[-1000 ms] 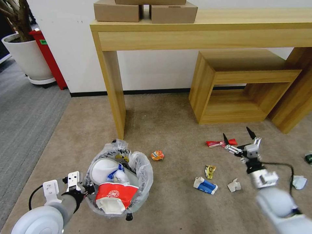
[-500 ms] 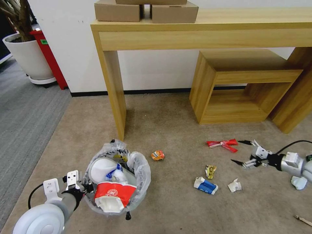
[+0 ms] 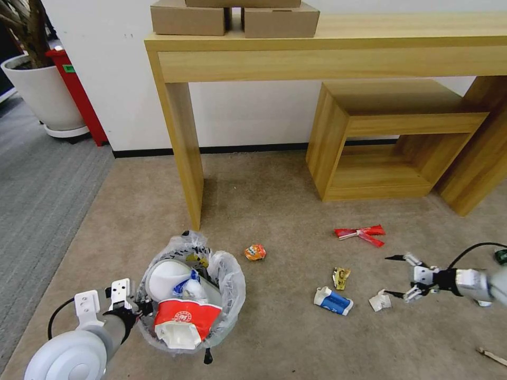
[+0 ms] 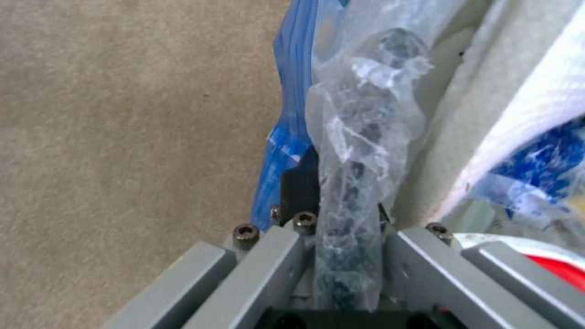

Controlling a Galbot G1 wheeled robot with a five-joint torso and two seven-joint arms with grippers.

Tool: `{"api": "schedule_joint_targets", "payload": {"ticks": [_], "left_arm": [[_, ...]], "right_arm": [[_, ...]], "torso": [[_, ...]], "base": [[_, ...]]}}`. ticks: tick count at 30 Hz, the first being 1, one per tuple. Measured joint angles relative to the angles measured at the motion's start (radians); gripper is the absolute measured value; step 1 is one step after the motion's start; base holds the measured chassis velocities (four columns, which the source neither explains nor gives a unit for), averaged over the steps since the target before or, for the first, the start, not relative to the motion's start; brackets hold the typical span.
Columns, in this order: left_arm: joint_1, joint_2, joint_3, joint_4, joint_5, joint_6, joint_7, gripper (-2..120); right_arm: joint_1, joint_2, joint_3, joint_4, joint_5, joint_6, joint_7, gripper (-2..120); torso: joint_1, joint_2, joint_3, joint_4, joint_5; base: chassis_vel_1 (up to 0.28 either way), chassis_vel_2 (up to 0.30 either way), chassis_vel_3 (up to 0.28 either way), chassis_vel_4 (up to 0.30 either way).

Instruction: Pick up the trash bin and place the garbage on the floor into it.

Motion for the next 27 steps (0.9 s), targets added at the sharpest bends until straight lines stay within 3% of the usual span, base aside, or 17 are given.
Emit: {"api": "schedule_joint_targets", "payload": {"ticks": [13, 27], "left_arm": [[0.036, 0.009, -0.042, -0.039, -0.022, 0.003, -0.033, 0], [0.036, 0.015, -0.052, -0.044, -0.043, 0.003, -0.045, 0]], "right_arm": [[0.077, 0.138, -0.086, -0.131, -0.026, 0.015, 0.009, 100], [0.112, 0.233, -0.13, -0.198, -0.034, 0.027, 0.014, 100]], "torso": [[0.0, 0.0, 0.0, -0.0002, 0.0002], [0.0, 0.0, 0.0, -0.0001, 0.0002]], "base": [[0.0, 0.0, 0.0, 0.0], [0.0, 0.0, 0.0, 0.0]]}}
